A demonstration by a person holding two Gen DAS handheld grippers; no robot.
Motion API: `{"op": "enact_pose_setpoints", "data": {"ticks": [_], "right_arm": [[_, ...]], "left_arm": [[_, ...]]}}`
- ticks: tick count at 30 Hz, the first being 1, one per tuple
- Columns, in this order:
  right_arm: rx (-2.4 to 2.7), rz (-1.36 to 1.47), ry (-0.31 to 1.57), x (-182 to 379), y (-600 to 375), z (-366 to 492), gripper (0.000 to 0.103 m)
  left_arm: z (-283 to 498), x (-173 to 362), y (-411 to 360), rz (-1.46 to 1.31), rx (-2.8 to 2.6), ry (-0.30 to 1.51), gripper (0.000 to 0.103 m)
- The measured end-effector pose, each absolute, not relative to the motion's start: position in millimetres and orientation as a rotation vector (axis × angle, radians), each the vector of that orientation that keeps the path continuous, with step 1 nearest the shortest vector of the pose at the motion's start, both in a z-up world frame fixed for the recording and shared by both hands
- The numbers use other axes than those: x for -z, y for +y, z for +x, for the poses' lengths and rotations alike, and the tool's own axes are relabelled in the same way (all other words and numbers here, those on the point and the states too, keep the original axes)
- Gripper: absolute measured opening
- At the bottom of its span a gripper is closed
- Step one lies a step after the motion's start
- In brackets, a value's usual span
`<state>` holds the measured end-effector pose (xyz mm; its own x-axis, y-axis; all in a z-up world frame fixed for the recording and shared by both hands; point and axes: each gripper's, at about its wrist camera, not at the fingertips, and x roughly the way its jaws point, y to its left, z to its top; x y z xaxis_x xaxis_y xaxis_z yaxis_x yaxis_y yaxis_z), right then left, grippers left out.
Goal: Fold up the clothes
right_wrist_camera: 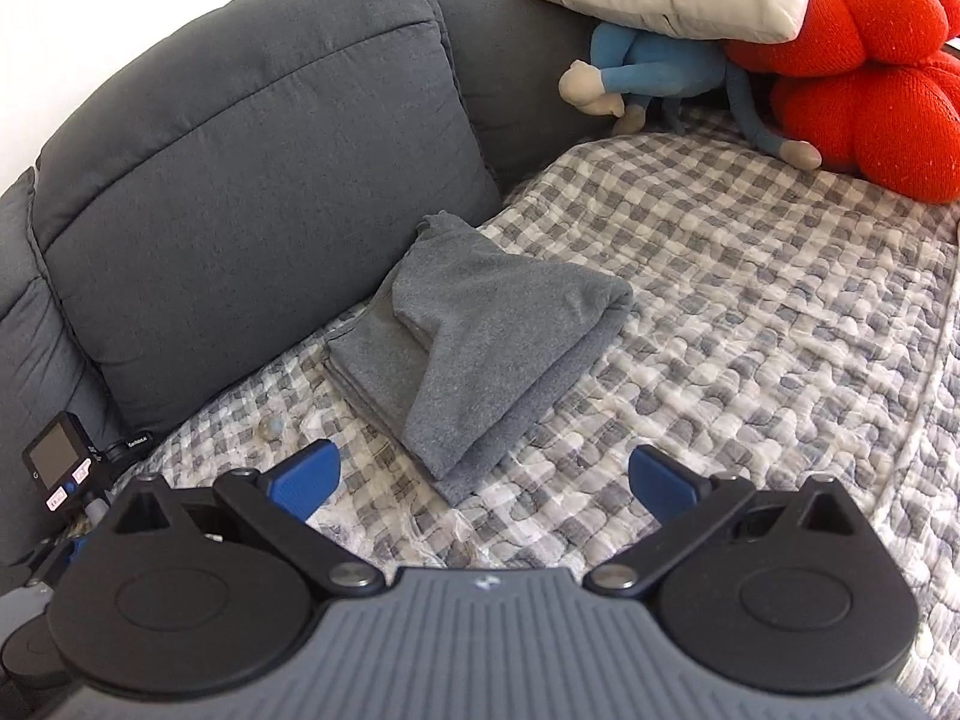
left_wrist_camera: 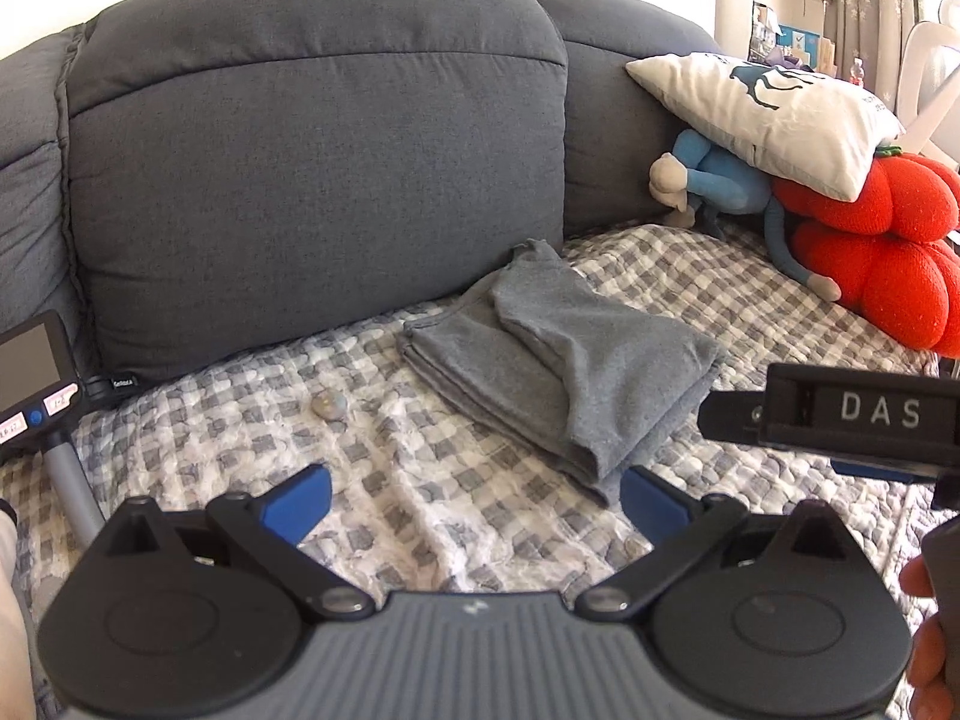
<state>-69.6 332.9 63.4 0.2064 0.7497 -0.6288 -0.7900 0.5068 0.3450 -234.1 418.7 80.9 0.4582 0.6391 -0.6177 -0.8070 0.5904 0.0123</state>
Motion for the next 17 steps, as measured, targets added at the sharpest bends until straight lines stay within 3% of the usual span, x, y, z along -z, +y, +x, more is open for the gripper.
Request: {"op": "enact_pose_setpoints", "data": {"ticks": [17], "right_arm": [[-1.098,-0.151,0.777,-55,331,-81,0.103]], "left_arm": [[-225,-66,409,-0.28,-0.878,0.638,0.103]]}}
